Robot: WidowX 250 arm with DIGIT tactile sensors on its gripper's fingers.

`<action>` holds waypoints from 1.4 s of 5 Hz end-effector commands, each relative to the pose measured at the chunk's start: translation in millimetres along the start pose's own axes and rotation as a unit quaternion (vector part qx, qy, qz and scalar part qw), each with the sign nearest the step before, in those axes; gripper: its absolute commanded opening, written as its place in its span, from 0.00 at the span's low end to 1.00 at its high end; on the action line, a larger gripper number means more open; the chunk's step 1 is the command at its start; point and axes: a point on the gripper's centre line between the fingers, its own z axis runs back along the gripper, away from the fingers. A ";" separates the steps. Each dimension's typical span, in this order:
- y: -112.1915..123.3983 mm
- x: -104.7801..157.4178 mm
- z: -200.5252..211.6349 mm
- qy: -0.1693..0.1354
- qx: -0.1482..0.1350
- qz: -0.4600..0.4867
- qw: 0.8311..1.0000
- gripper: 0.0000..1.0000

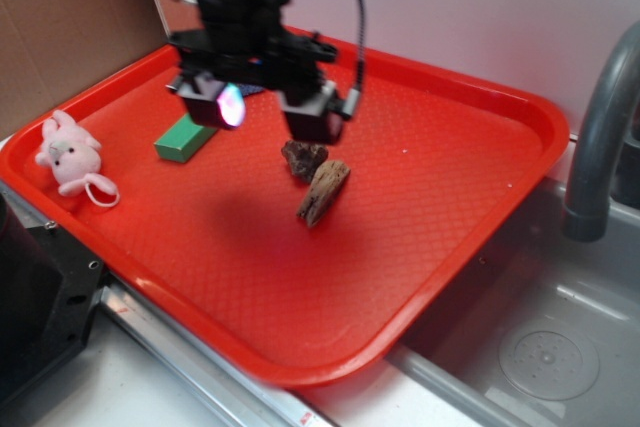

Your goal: Grab the wood chip.

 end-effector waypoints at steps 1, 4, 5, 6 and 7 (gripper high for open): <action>-26.4 29.3 -25.3 0.030 -0.034 0.000 0.999 1.00; -8.1 -38.5 -47.8 0.097 -0.061 -0.052 0.992 1.00; -11.8 -7.7 -49.3 0.105 -0.055 -0.099 0.988 0.93; -13.6 -6.7 -51.0 0.106 -0.039 -0.116 0.987 1.00; -16.8 -1.2 -55.6 0.108 -0.029 -0.130 0.985 0.33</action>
